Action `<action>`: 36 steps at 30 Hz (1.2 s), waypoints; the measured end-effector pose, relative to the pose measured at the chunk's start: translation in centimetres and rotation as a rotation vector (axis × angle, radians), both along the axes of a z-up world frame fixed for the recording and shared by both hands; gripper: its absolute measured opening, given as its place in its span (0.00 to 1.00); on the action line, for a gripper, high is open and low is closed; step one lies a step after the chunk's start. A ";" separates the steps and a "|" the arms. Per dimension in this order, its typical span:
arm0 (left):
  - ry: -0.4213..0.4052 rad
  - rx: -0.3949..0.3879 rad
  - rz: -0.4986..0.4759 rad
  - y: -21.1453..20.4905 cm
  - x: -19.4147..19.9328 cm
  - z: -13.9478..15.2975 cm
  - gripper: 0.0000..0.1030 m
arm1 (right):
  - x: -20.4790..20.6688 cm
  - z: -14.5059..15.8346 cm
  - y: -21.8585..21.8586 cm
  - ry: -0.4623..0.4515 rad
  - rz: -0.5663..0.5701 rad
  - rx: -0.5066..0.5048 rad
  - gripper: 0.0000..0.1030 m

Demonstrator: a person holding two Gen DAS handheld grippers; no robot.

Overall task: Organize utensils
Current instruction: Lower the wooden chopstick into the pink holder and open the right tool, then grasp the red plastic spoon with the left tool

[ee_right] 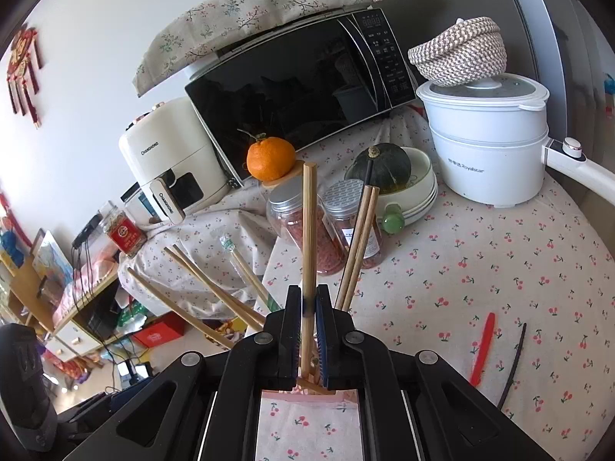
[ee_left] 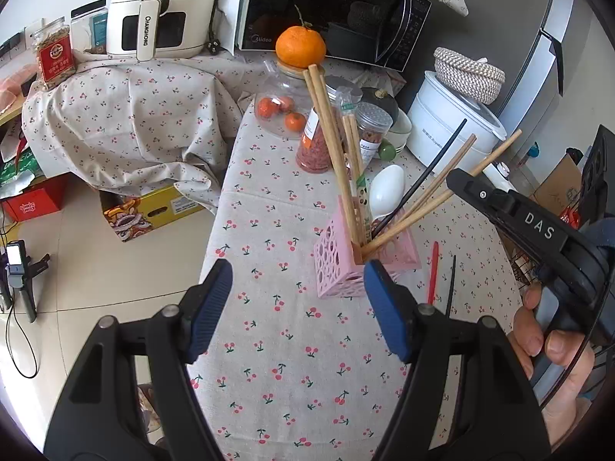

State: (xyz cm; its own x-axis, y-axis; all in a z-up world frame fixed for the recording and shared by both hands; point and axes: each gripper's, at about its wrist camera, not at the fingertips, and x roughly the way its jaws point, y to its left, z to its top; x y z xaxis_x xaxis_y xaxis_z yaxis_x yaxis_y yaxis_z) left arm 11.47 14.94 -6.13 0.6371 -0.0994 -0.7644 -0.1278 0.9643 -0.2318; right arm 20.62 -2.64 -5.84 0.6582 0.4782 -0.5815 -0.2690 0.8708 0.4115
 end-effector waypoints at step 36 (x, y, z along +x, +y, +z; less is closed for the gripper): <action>0.109 0.171 -0.238 -13.5 -0.3 -2.7 0.92 | -6.4 -0.9 -16.7 0.205 -0.139 -0.292 0.89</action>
State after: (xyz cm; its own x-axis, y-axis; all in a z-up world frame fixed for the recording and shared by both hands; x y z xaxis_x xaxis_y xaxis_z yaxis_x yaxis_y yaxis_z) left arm 11.20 1.45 -8.81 0.5249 -0.1003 -0.8452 0.0914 0.9939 -0.0612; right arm 14.21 -19.32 -6.75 0.5606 0.1872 -0.8067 -0.0781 0.9817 0.1735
